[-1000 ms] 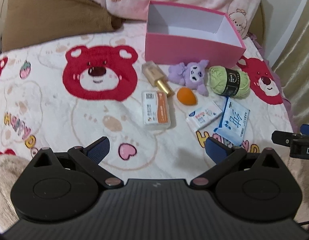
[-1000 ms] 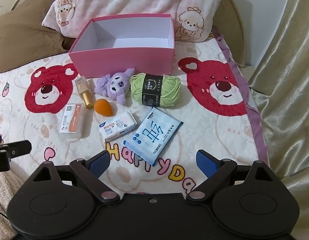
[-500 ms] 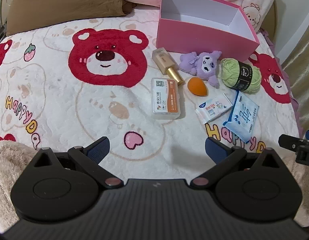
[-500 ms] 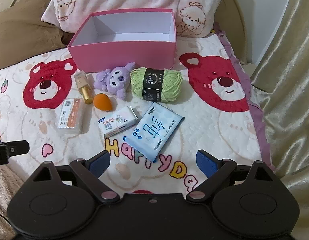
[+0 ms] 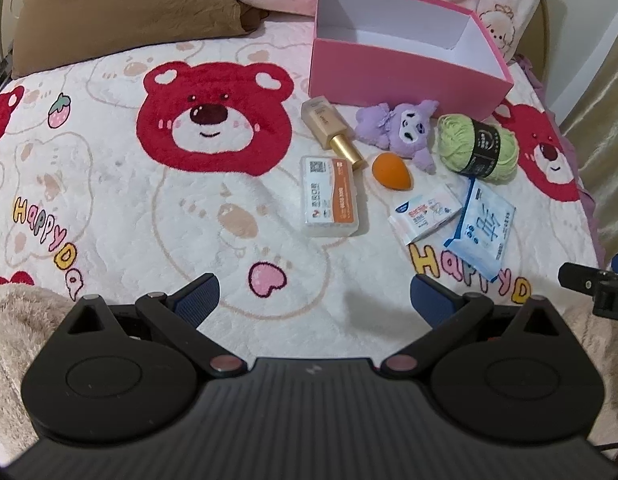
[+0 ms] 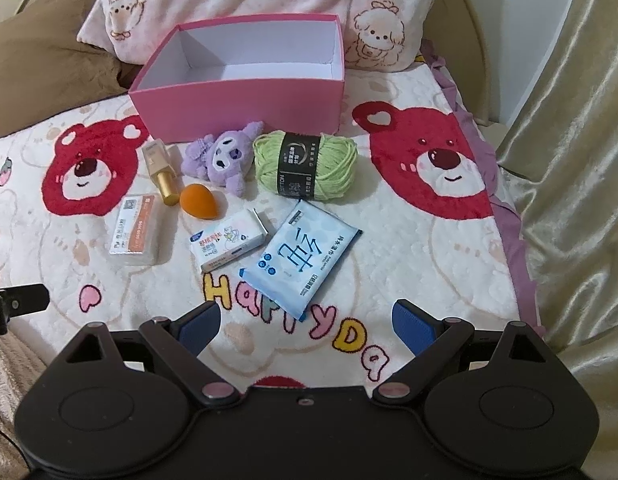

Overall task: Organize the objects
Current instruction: 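Move the left tool toward the blue-and-white wet-wipe pack, then grasp the blue-and-white wet-wipe pack with the left gripper and lift, then carry the wipe pack into the pink box and open the left gripper, then withdraw the left tool and move it to the white-and-orange floss box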

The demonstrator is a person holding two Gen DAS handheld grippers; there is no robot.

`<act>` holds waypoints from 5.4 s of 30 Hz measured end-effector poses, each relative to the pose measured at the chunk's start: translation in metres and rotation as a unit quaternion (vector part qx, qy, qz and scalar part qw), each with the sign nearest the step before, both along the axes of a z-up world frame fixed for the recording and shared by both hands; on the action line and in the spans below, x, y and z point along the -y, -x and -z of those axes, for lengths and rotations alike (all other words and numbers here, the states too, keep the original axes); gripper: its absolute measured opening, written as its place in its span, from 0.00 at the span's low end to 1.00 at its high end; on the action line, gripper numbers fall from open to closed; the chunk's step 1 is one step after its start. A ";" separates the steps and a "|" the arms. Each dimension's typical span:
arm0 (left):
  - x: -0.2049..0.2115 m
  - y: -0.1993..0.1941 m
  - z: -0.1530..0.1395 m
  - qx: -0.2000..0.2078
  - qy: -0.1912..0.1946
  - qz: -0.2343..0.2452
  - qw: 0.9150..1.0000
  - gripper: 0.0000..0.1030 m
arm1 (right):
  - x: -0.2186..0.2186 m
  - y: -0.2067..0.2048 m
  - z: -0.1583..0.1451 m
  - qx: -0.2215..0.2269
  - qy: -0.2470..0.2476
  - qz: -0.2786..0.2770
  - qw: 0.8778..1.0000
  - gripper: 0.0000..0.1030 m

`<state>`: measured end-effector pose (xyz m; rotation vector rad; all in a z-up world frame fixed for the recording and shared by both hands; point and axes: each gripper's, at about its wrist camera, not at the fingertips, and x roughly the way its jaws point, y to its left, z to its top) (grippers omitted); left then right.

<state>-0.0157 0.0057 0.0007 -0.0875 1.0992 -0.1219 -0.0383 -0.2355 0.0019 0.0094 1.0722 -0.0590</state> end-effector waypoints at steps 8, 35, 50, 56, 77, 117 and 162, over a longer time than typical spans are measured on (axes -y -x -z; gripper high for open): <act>0.029 -0.015 -0.024 0.065 -0.024 0.070 0.995 1.00 | 0.011 0.003 -0.004 0.059 -0.032 -0.044 0.997 0.92; 0.133 -0.100 0.092 0.012 0.134 0.228 0.964 0.56 | 0.026 -0.049 0.127 0.021 -0.190 0.075 0.979 0.92; 0.143 -0.109 0.139 -0.058 0.221 0.213 0.950 0.43 | 0.011 -0.067 0.144 0.003 -0.096 0.064 0.993 0.69; 0.146 -0.109 0.140 -0.088 0.275 0.206 0.935 0.43 | 0.016 -0.058 0.137 -0.006 -0.037 0.035 0.999 0.67; 0.143 -0.099 0.133 -0.043 0.226 0.202 0.952 0.29 | 0.011 -0.049 0.133 0.022 -0.046 0.000 0.999 0.66; 0.168 -0.351 0.035 0.015 0.145 0.117 0.982 0.29 | 0.043 -0.319 0.053 0.093 -0.115 -0.147 0.978 0.67; 0.059 -0.185 -0.089 0.038 0.074 0.213 0.973 0.76 | 0.009 -0.158 -0.082 0.114 -0.090 -0.206 0.968 0.80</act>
